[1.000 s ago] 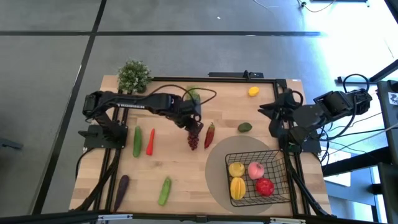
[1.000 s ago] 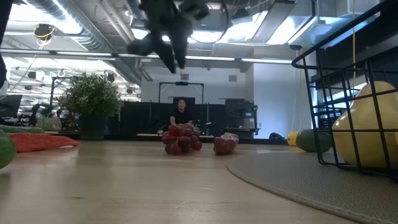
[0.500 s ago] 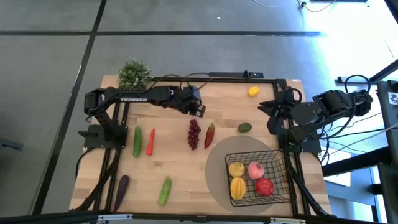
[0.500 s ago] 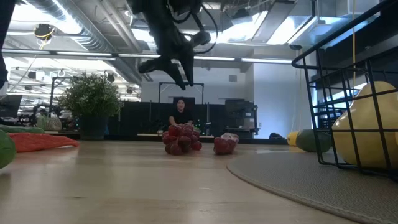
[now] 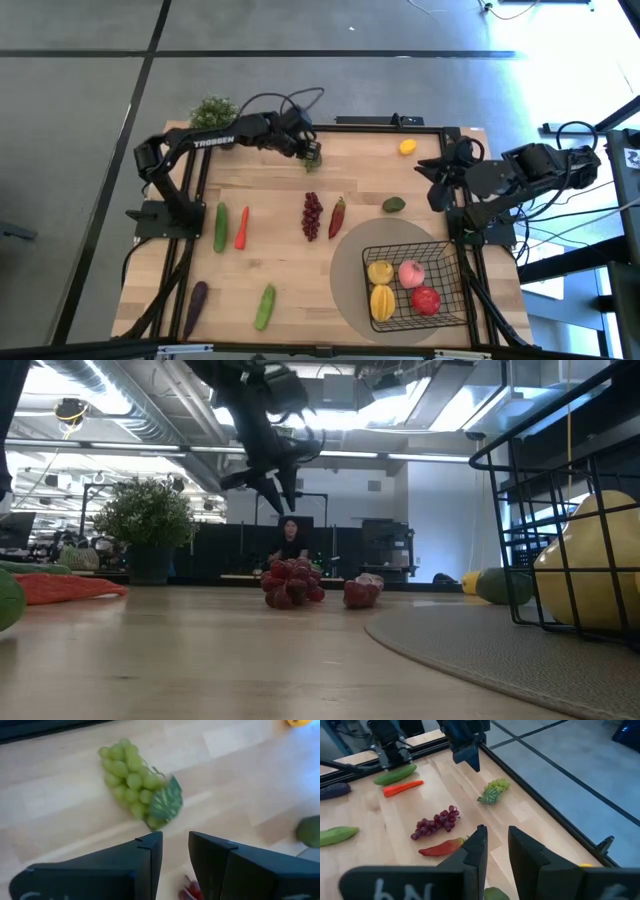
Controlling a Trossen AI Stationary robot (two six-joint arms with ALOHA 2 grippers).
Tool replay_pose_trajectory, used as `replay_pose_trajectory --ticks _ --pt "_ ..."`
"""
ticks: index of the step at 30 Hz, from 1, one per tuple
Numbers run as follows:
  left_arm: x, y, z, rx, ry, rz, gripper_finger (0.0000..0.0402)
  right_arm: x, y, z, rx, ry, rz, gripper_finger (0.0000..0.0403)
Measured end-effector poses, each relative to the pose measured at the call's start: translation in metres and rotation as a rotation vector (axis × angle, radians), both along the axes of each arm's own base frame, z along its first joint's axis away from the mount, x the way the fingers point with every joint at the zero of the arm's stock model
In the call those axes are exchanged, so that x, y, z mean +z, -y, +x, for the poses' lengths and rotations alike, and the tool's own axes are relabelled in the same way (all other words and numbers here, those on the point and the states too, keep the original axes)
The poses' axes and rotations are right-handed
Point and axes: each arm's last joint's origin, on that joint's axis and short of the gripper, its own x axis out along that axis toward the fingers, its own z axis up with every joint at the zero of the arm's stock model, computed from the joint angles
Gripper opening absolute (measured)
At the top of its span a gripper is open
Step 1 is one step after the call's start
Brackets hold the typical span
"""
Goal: Build produce basket
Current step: Put the green grapes into the wire basket
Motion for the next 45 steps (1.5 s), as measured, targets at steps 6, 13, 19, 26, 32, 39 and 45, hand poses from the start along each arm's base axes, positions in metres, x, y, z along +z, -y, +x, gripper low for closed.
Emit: replay_pose_trajectory --ticks 6,13,19,26,32,39,45 --pt "0.0 -0.025 -0.014 -0.119 -0.05 0.063 0.0084 0.0 0.003 0.001 -0.014 -0.009 -0.017 0.0069" --pt "-0.006 -0.057 -0.033 -0.325 -0.059 0.075 0.0084 0.0 0.003 0.001 -0.044 0.017 0.015 0.0069" --pt "-0.027 -0.077 -0.037 -0.421 -0.063 0.036 0.0084 0.002 0.004 0.002 -0.069 0.046 0.006 0.0069" --pt "-0.051 -0.084 -0.022 -0.468 -0.067 0.045 0.0084 0.003 0.005 0.002 -0.109 0.069 -0.017 0.0069" --pt "-0.061 -0.089 -0.012 -0.519 -0.054 0.113 0.0084 0.003 0.005 0.002 -0.117 0.075 -0.007 0.0069" --pt "-0.084 -0.091 -0.004 -0.542 -0.091 0.093 0.0084 0.004 0.006 0.001 -0.146 0.084 -0.032 0.0069" --pt "-0.09 -0.091 0.0 -0.551 -0.121 0.13 0.0084 0.004 0.006 0.001 -0.156 0.087 -0.041 0.0069"
